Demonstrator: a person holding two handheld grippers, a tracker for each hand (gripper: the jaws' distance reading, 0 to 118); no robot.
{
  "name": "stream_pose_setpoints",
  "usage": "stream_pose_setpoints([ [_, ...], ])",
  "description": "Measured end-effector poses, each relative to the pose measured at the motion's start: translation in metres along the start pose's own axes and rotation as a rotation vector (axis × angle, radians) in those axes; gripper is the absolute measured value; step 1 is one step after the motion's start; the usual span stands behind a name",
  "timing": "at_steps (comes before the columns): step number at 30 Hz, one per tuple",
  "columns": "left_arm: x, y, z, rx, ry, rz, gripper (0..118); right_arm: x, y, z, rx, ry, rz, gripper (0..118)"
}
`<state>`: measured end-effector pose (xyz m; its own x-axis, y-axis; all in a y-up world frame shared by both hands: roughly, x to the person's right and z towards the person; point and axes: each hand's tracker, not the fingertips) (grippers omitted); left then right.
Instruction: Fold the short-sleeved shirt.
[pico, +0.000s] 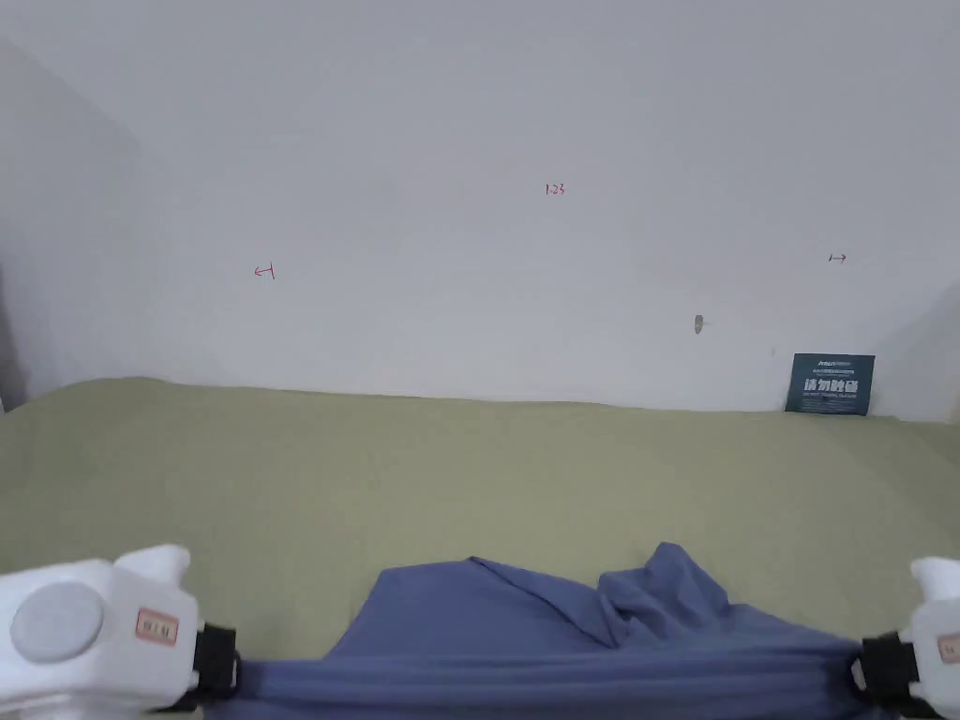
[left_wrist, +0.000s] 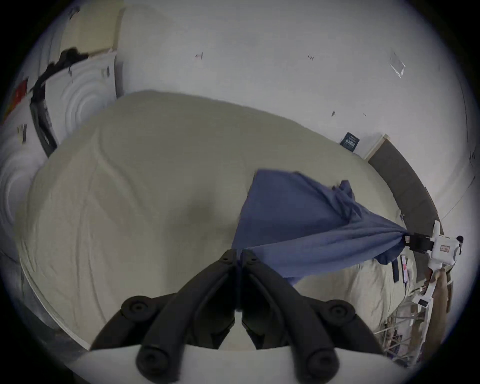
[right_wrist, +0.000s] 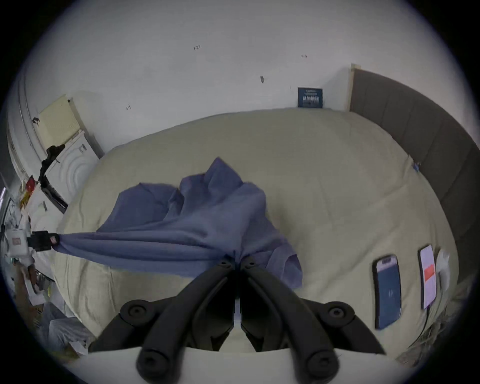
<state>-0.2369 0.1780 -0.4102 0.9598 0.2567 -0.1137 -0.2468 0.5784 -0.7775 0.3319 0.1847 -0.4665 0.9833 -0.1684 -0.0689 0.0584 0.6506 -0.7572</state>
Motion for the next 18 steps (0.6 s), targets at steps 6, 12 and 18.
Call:
stream_pose_setpoints([
  [6,-0.022,-0.073,0.001,-0.050,-0.005,0.061,3,0.009,-0.061,0.013,-0.066,0.006,0.018,3],
  [12,-0.032,-0.126,0.005,-0.076,0.006,0.118,3,0.012,-0.110,0.013,-0.117,-0.019,0.057,3],
  [18,-0.035,-0.150,-0.011,-0.118,0.030,0.149,18,0.014,-0.132,0.006,-0.137,-0.028,0.040,3],
])
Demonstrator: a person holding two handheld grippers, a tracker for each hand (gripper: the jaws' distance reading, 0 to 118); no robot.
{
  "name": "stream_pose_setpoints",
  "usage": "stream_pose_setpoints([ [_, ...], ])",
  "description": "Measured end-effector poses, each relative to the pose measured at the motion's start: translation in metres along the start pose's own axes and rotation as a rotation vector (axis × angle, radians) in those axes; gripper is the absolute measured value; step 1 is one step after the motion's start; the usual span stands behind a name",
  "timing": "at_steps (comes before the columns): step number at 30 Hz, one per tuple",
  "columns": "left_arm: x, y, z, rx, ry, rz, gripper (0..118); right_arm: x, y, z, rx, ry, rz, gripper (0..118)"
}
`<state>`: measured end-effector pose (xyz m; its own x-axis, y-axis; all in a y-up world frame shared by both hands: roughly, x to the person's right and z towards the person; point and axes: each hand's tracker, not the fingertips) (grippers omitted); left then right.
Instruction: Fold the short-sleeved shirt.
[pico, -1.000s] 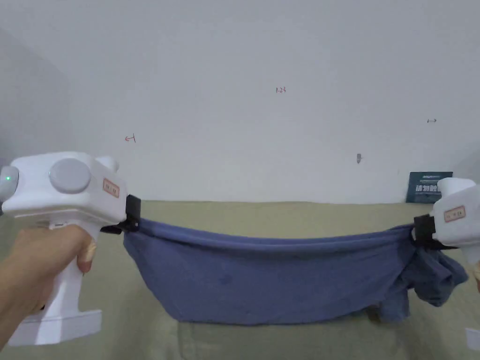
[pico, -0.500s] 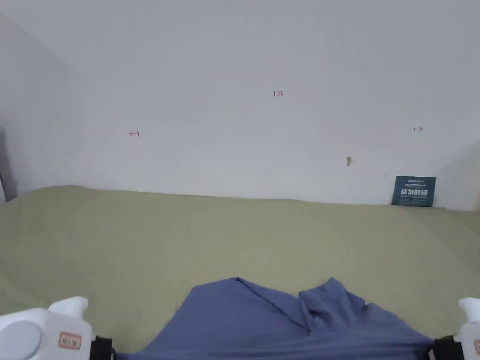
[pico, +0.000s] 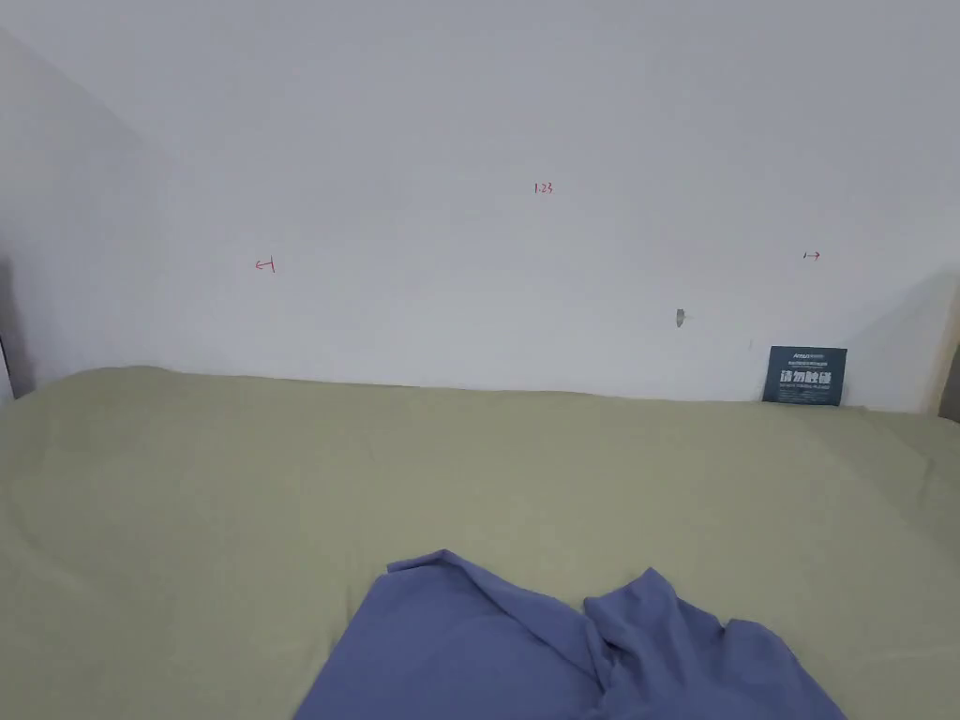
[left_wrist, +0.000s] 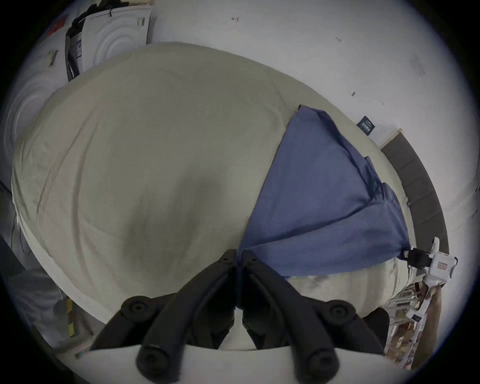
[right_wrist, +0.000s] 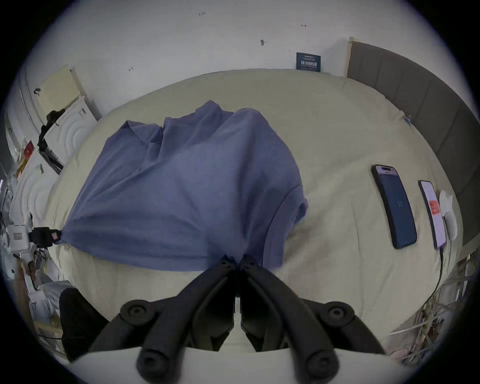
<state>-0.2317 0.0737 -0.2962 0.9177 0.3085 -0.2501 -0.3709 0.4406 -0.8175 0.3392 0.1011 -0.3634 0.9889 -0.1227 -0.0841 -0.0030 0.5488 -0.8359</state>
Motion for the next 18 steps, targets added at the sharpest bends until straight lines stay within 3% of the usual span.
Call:
stream_pose_setpoints([
  [1,0.001,0.000,0.001,-0.001,0.004,0.004,36,0.000,0.001,0.001,0.015,0.004,-0.007,8],
  [2,0.002,0.001,0.004,-0.001,0.005,0.003,62,0.000,0.002,0.004,0.023,0.001,-0.011,28],
  [4,0.010,0.004,0.016,0.025,-0.009,-0.006,100,-0.002,0.005,0.015,0.022,-0.009,-0.013,76],
  [5,0.014,0.006,0.021,0.044,0.009,-0.024,104,-0.004,0.006,0.020,0.031,-0.010,-0.011,98],
  [6,0.021,0.010,0.028,0.080,0.032,-0.058,104,-0.006,0.008,0.026,0.057,-0.006,-0.008,104],
  [11,0.060,0.022,0.047,0.172,0.089,-0.284,103,-0.021,0.017,0.049,0.139,-0.062,-0.012,102],
  [13,0.072,0.019,0.044,0.195,0.131,-0.361,97,-0.028,0.016,0.054,0.148,-0.088,-0.008,98],
  [14,0.078,0.016,0.045,0.206,0.131,-0.380,77,-0.030,0.015,0.056,0.148,-0.092,-0.002,82],
  [15,0.081,0.014,0.043,0.218,0.124,-0.395,47,-0.033,0.012,0.057,0.152,-0.101,0.007,58],
  [16,0.080,0.012,0.037,0.208,0.108,-0.383,10,-0.037,0.010,0.055,0.153,-0.121,0.022,24],
  [17,0.079,0.010,0.034,0.208,0.099,-0.382,0,-0.039,0.009,0.054,0.147,-0.134,0.030,1],
  [18,0.077,0.009,0.030,0.188,0.077,-0.368,0,-0.040,0.005,0.051,0.146,-0.153,0.022,1],
])
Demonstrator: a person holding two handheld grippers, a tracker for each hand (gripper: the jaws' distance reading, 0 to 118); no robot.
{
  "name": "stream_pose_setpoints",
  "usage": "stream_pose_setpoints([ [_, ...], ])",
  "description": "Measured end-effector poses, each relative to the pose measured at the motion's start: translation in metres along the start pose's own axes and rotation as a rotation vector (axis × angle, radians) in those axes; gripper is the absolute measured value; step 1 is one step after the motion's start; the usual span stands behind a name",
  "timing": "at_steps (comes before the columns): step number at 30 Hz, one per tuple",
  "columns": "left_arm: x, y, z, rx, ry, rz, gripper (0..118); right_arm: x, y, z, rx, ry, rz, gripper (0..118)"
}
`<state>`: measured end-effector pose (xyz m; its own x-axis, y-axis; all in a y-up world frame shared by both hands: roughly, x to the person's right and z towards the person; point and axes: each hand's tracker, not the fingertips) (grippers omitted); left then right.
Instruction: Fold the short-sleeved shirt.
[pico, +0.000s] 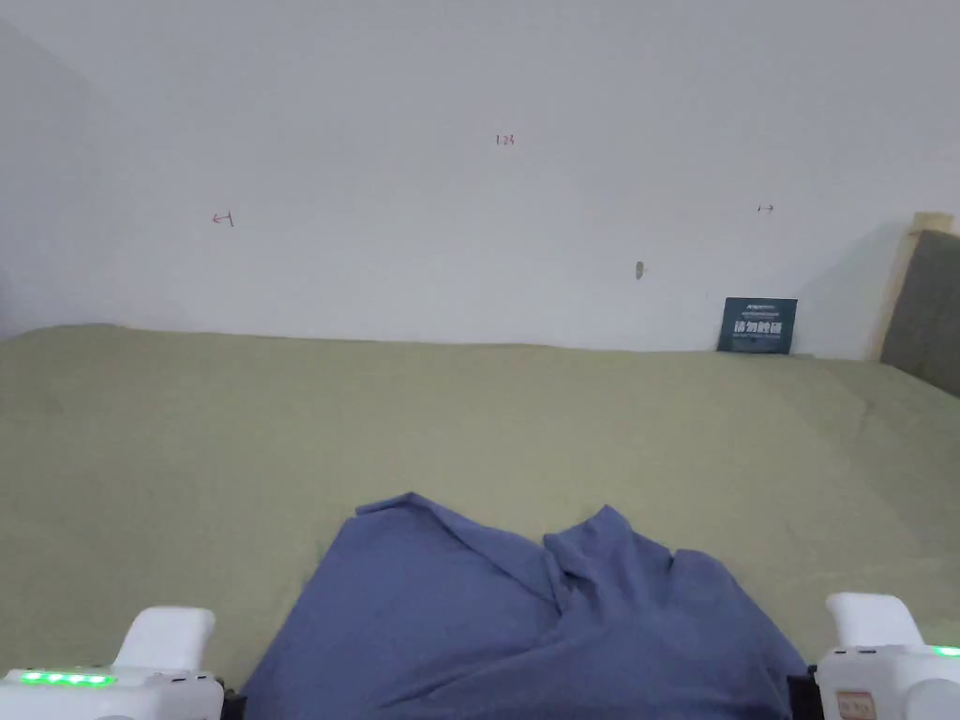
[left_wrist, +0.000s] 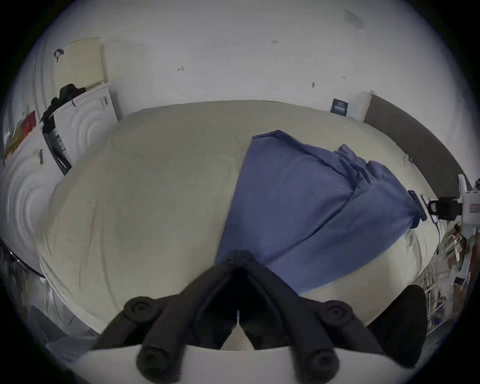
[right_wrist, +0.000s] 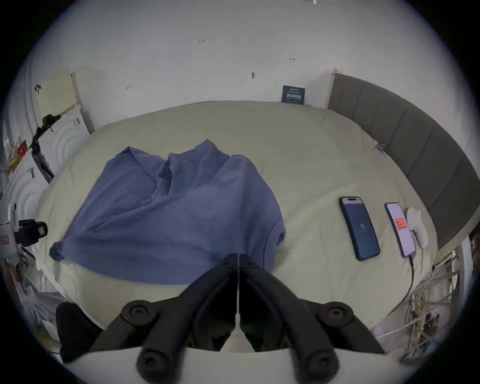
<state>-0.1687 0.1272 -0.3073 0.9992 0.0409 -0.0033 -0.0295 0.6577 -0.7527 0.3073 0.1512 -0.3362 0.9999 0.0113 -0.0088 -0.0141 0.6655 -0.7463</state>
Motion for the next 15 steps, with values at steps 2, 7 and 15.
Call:
stream_pose_setpoints([
  [2,0.002,-0.002,0.001,-0.021,-0.009,0.003,0,0.000,-0.005,-0.001,-0.003,0.034,-0.005,0],
  [7,-0.015,0.006,0.007,-0.043,-0.005,0.019,0,-0.005,-0.012,-0.001,-0.020,0.063,-0.005,0],
  [15,-0.046,0.021,-0.013,-0.203,-0.013,0.026,115,-0.011,-0.011,0.000,-0.029,0.100,-0.002,0],
])
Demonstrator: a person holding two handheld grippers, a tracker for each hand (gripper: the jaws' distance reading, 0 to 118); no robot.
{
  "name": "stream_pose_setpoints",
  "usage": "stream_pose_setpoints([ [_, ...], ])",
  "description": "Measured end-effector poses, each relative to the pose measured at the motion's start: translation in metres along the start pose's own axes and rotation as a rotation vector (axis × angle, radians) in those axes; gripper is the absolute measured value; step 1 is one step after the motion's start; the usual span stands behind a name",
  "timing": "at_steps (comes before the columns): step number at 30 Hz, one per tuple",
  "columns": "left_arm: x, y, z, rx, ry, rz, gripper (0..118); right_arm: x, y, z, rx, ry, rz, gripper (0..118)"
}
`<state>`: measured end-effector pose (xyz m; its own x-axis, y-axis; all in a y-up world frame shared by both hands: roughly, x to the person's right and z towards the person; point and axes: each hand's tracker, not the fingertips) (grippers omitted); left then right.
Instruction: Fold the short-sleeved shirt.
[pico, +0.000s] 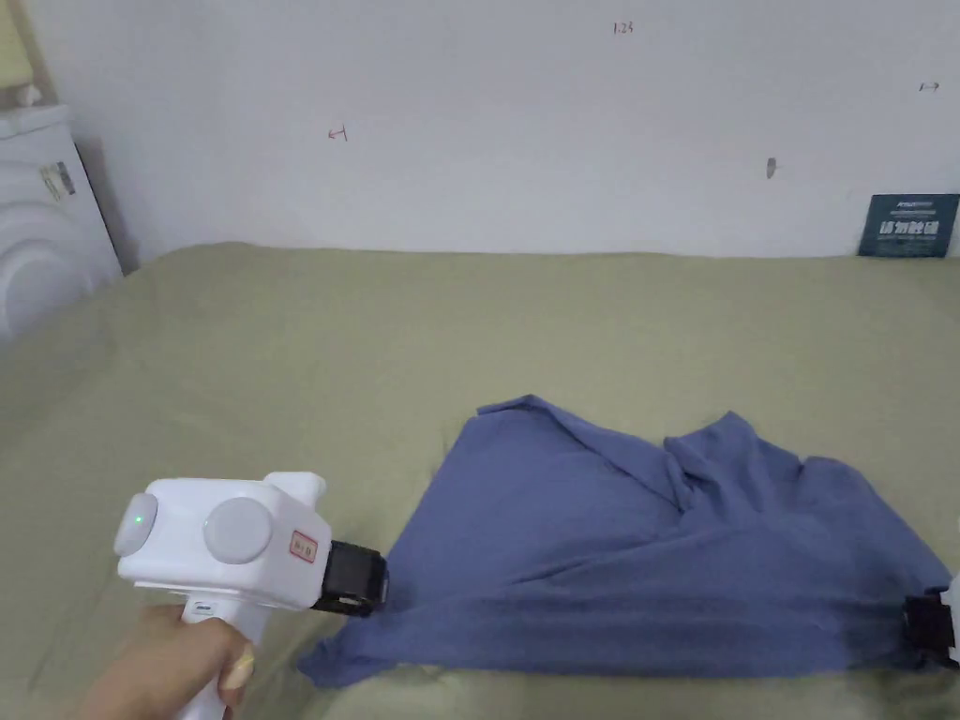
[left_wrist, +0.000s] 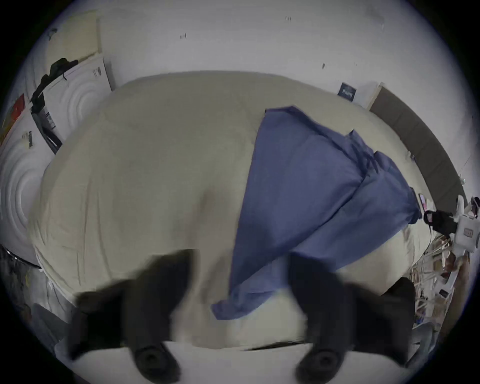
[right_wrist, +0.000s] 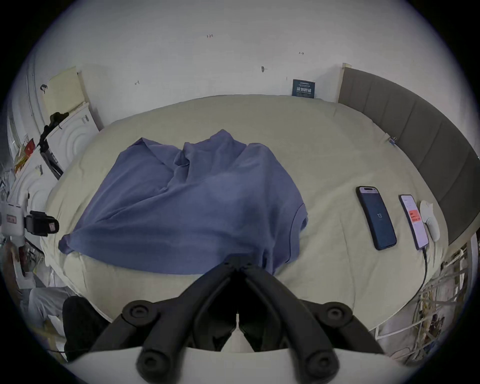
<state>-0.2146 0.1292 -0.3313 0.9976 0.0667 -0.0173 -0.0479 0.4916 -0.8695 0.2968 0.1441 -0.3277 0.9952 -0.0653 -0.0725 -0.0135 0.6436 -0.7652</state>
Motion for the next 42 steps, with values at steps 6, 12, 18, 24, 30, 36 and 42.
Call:
stream_pose_setpoints([
  [6,-0.006,-0.022,-0.031,-0.123,-0.101,0.061,98,-0.003,0.003,-0.004,-0.021,0.008,-0.002,0],
  [12,0.006,-0.027,-0.028,0.000,-0.105,0.086,5,-0.003,0.015,-0.005,-0.019,0.001,0.027,0],
  [18,0.016,-0.026,-0.018,0.000,-0.072,0.018,5,0.001,0.085,-0.021,-0.011,-0.008,0.084,0],
  [24,0.018,-0.022,-0.023,-0.007,-0.054,-0.004,5,-0.007,0.195,-0.106,-0.127,-0.006,0.212,94],
  [30,0.011,-0.026,-0.032,-0.044,-0.075,0.024,5,0.003,0.267,-0.240,-0.346,-0.054,0.351,110],
  [36,0.001,-0.029,-0.037,-0.047,-0.116,0.077,5,0.003,0.249,-0.262,-0.451,-0.007,0.388,103],
  [42,0.005,-0.024,-0.039,-0.056,-0.109,0.060,5,0.004,0.227,-0.220,-0.493,0.045,0.271,2],
])
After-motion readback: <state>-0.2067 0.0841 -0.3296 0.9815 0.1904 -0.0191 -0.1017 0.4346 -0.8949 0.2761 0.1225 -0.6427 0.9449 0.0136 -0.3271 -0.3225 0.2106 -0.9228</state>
